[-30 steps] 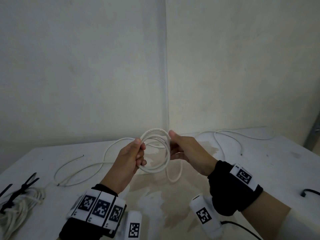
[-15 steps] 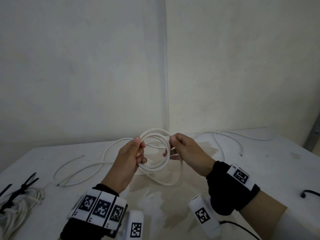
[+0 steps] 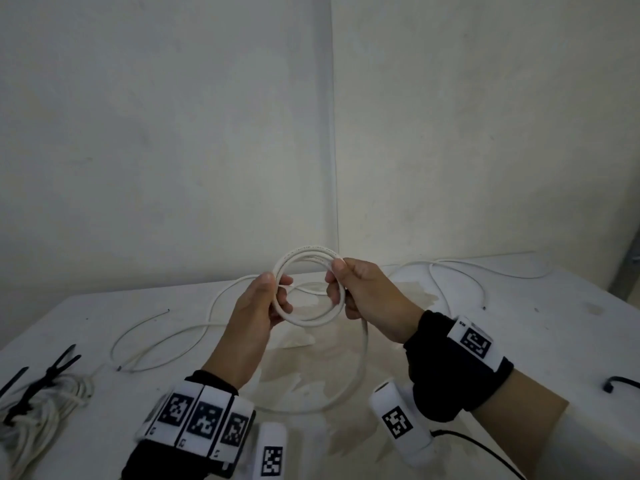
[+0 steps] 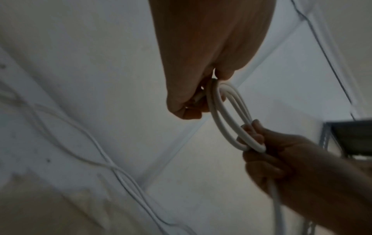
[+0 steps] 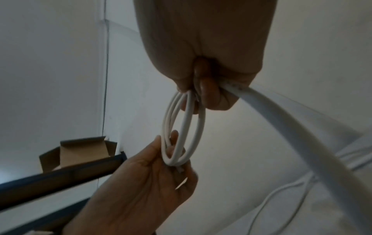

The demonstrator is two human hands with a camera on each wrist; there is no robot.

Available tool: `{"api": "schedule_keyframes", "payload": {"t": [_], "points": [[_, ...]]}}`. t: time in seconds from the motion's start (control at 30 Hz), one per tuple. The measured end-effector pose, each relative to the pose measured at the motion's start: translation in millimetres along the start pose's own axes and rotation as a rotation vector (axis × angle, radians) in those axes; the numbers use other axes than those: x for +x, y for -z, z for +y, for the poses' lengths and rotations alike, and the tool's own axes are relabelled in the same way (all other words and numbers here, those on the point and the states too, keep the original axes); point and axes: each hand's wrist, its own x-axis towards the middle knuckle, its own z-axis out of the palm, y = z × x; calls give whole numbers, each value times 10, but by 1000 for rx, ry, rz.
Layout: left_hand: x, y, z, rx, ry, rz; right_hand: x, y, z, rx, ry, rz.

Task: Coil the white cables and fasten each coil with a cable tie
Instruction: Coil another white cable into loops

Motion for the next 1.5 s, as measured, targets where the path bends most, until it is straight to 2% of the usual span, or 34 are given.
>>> {"api": "schedule_keyframes", "payload": {"t": [0.1, 0.23, 0.3, 0.4, 0.6, 0.7, 0.77, 0.83, 0.97, 1.07, 1.17, 1.27, 1.4, 1.5], "points": [[21, 125, 10, 311, 33, -31, -6, 101, 16, -247, 29, -69], [51, 71, 148, 386, 142, -164, -36, 111, 11, -634, 58, -285], [32, -50, 158, 490, 182, -239, -30, 85, -2, -687, 45, -340], [-18, -162, 99, 431, 190, -238, -16, 72, 0, -642, 49, -311], [-28, -232, 92, 210, 208, -151, -30, 37, 71, -426, 91, -50], [-27, -252, 99, 42, 215, -77, -14, 9, 83, -273, 33, 39], [-23, -249, 101, -63, 222, -41, -24, -14, 77, -116, -22, 37], [-31, -250, 76, -94, 228, -46, -40, -39, 81, -74, -44, 56], [-44, -194, 36, -32, 267, -89, -30, -46, 141, -240, -3, 82], [4, -156, 104, 108, 288, -152, -45, -30, 131, -441, 57, 24], [2, -207, 143, 242, 243, -161, -34, -28, 74, -559, 79, -39], [-41, -273, 108, 228, 193, -107, -8, -3, 54, -435, 50, -79], [-36, -271, 79, 73, 195, 25, -69, 19, 83, -187, -26, -67], [-38, -275, 85, 30, 179, 63, -97, 2, 76, -118, -24, -57]]}}
